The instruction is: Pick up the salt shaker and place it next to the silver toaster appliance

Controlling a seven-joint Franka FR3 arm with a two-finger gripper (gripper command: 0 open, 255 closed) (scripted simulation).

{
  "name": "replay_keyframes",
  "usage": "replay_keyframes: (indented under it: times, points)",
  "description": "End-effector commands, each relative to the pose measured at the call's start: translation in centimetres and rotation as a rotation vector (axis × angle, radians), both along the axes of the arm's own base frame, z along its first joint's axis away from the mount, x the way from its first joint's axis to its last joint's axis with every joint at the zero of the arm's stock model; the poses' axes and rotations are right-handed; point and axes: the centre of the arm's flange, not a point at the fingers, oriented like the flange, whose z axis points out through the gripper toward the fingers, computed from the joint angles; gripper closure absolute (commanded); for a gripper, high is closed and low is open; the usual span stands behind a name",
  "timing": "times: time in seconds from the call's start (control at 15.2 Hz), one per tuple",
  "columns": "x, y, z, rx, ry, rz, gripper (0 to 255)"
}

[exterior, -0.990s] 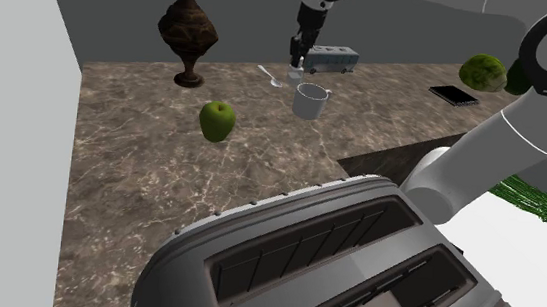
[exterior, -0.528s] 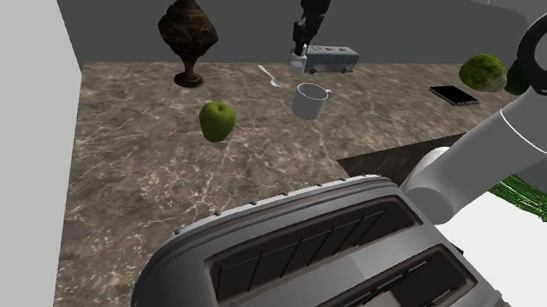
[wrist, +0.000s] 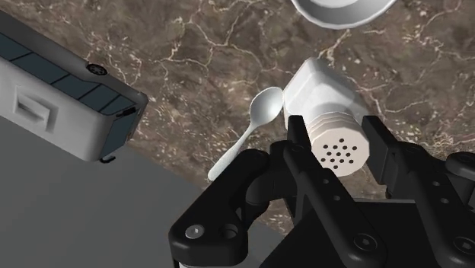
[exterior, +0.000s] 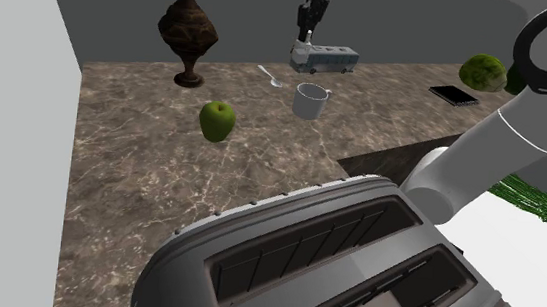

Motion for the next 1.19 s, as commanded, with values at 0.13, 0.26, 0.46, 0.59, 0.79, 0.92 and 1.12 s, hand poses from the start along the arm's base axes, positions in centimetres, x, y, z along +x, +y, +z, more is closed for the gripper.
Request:
replay_keyframes:
  times: [0.13, 0.26, 0.46, 0.59, 0.79, 0.92, 1.12]
  points:
    - [0.1, 0.0, 2.1, 0.0, 0.0, 0.0, 255]
    - [0.1, 0.0, 3.2, 0.0, 0.0, 0.0, 255]
    - [0.1, 0.0, 4.8, 0.0, 0.0, 0.0, 255]
    - [0.1, 0.0, 5.8, 0.0, 0.0, 0.0, 255]
    - [0.1, 0.0, 7.4, 0.0, 0.0, 0.0, 255]
    - [0.1, 0.0, 8.5, 0.0, 0.0, 0.0, 255]
    - [0.1, 0.0, 10.0, 0.0, 0.0, 0.0, 255]
